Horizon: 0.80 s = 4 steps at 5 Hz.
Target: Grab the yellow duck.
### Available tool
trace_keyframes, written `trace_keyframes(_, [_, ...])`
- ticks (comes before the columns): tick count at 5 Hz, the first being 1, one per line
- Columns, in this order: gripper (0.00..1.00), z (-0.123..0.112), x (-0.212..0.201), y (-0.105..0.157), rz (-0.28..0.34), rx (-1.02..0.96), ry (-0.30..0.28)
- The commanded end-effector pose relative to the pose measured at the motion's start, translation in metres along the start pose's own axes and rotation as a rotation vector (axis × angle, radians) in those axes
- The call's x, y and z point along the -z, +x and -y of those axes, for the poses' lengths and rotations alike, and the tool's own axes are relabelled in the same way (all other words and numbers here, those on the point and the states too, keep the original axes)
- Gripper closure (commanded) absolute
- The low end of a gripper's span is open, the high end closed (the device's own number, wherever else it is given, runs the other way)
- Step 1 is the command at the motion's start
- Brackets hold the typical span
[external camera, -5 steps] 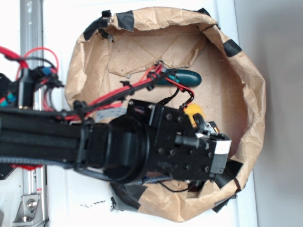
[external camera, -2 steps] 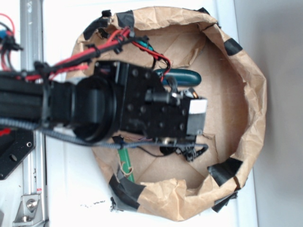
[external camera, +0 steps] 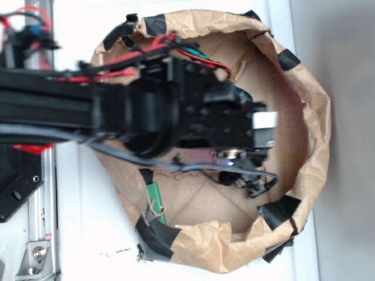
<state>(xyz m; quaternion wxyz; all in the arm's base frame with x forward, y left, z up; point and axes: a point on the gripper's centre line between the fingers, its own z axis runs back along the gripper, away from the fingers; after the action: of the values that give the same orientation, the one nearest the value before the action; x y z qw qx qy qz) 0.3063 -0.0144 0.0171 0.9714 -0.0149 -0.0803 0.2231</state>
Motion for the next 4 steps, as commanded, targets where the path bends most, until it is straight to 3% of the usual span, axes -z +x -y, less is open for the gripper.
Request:
trace_keyframes(1, [1.00, -0.002, 0.009, 0.014, 0.037, -0.004, -0.007])
trace_keyframes(3, [1.00, -0.006, -0.011, 0.007, 0.048, 0.013, 0.004])
trace_keyframes(4, [1.00, -0.018, -0.062, 0.006, 0.068, 0.060, -0.041])
